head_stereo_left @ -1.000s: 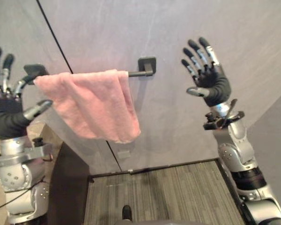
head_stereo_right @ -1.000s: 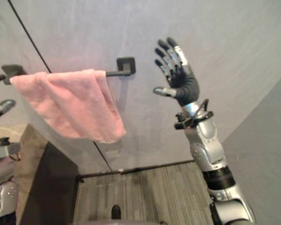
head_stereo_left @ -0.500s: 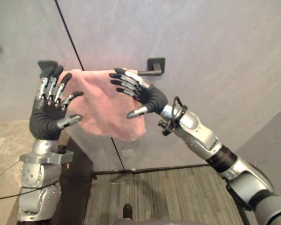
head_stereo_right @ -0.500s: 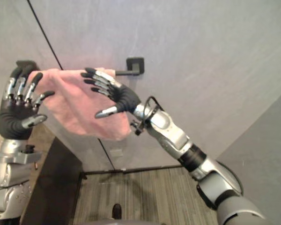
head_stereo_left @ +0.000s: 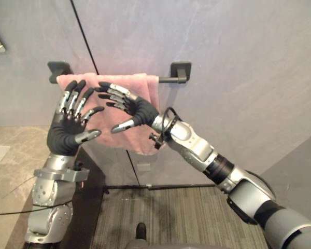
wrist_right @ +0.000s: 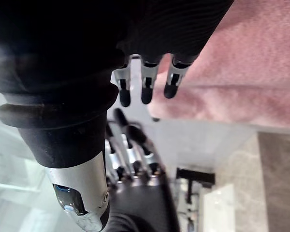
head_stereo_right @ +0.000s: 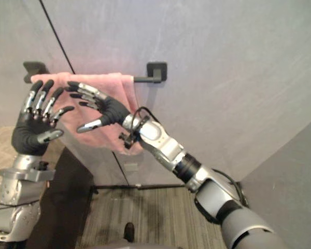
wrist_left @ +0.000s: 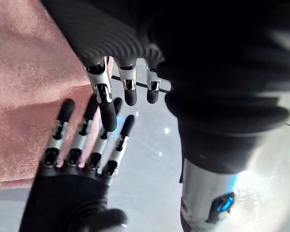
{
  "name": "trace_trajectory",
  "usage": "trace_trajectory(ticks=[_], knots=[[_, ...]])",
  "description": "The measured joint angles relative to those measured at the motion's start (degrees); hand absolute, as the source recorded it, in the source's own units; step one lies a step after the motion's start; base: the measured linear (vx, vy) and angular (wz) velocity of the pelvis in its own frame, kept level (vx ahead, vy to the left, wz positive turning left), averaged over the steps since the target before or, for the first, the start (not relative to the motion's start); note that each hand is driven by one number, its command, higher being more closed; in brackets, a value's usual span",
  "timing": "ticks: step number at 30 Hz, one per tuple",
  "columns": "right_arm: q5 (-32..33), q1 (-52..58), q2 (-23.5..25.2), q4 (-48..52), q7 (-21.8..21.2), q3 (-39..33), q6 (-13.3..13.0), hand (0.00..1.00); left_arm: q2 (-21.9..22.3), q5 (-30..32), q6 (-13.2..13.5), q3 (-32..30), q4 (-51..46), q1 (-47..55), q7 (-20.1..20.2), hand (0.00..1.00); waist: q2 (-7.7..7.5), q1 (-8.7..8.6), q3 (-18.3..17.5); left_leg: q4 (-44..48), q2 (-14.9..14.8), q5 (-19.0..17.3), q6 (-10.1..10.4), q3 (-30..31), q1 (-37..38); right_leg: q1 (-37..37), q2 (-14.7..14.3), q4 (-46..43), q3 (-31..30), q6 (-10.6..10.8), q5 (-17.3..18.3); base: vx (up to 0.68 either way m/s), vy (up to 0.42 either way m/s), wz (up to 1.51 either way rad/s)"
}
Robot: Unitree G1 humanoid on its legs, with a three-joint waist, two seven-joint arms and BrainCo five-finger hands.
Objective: Organize washtable
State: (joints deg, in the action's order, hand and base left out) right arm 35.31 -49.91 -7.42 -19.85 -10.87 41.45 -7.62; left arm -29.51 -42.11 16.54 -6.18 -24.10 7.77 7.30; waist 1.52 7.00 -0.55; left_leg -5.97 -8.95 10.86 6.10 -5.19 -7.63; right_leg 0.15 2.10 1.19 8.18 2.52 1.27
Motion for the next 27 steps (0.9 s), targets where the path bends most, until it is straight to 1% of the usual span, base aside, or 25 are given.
trace_trajectory(ticks=[3,6,9,11,12,13,15,18,21,24,27], knots=[[0.04,-0.05,2.09,-2.43,0.70,0.01,1.17,0.00,0.01,0.03,-0.13,1.83,1.08,-0.33,-0.30,0.00,-0.39,0.06,1.06,0.00,0.03,0.02,0.02,0.29,-0.72,-0.46,0.02,-0.18,0.57,-0.03,0.08,0.00,0.002,0.08],[0.10,-0.05,3.55,-4.06,0.71,0.00,1.64,0.00,0.02,0.04,-0.51,2.24,2.59,-0.53,-1.09,0.00,-0.94,0.04,1.59,0.00,0.04,0.03,0.02,0.42,-1.05,-0.68,0.02,-0.33,0.88,-0.05,0.22,0.00,-0.003,0.05],[0.18,-0.11,3.77,-4.20,0.96,-0.12,1.79,0.00,0.20,0.13,-0.54,2.49,4.08,-1.91,-1.95,0.00,-1.15,0.12,2.55,0.01,0.01,0.10,0.06,0.47,-1.71,-1.69,0.02,-1.07,0.96,-0.06,0.39,0.00,-0.001,0.01],[0.51,-0.13,3.67,-4.28,1.30,-0.18,2.06,0.00,0.07,0.32,-0.40,3.71,6.14,-3.34,-2.57,0.00,-1.16,0.14,3.11,0.01,0.00,0.08,0.08,0.47,-2.18,-2.17,0.04,-1.15,0.86,-0.04,0.38,0.00,0.000,0.00],[0.62,-0.15,3.52,-4.33,1.95,-0.50,2.90,0.00,0.04,0.68,-0.53,3.77,8.11,-4.57,-2.44,0.00,-1.20,0.15,3.15,0.02,-0.08,0.11,0.11,0.56,-2.88,-2.44,-0.04,-1.16,0.87,-0.05,0.35,0.00,0.000,0.00],[0.66,-0.09,3.68,-4.64,1.99,-0.60,3.47,0.00,0.07,1.14,-1.21,3.13,9.22,-4.93,-2.72,0.00,-1.22,0.00,3.64,0.02,-0.05,0.44,0.00,0.53,-2.92,-2.55,-0.03,-1.28,0.93,-0.07,0.32,0.03,-0.005,-0.02],[0.74,-0.03,3.71,-4.63,1.94,-0.83,3.66,0.00,0.08,1.30,-1.83,3.05,9.63,-4.58,-2.73,0.00,-1.33,-0.01,4.01,0.02,0.00,0.61,-0.01,0.34,-2.84,-2.86,0.01,-1.50,0.62,-0.08,0.34,0.03,-0.009,-0.08],[0.73,-0.01,3.83,-4.63,2.05,-1.67,3.67,0.00,0.34,1.29,-1.93,2.31,9.64,-4.19,-2.75,0.00,-1.06,-0.07,4.69,0.02,-0.08,0.61,0.00,0.19,-2.84,-3.41,0.01,-1.93,0.41,-0.17,0.57,0.00,-0.004,-0.04],[0.63,0.00,4.03,-4.63,2.17,-3.13,3.67,0.00,2.41,1.31,-2.23,0.41,9.65,-3.94,-3.16,0.00,-0.77,-0.06,5.04,0.01,-0.11,0.60,0.00,0.22,-2.84,-3.64,0.00,-2.17,0.44,-0.28,0.75,0.00,0.000,0.00],[0.60,0.08,4.34,-4.63,2.17,-3.26,3.67,0.00,2.41,1.79,-2.28,0.27,10.19,-3.67,-3.81,0.00,-0.75,-0.08,5.25,0.01,-0.11,0.57,0.00,0.18,-2.85,-3.77,0.02,-2.30,0.38,-0.27,0.86,0.00,0.000,0.00],[0.57,0.18,5.12,-4.57,2.15,-3.35,3.66,0.00,2.56,2.29,-2.37,-0.91,10.34,-3.65,-3.85,0.00,-0.81,-0.08,6.44,0.01,-0.11,0.57,-0.01,-0.11,-2.95,-4.44,0.11,-3.08,-0.07,-0.12,1.27,-0.02,0.006,-0.06]])
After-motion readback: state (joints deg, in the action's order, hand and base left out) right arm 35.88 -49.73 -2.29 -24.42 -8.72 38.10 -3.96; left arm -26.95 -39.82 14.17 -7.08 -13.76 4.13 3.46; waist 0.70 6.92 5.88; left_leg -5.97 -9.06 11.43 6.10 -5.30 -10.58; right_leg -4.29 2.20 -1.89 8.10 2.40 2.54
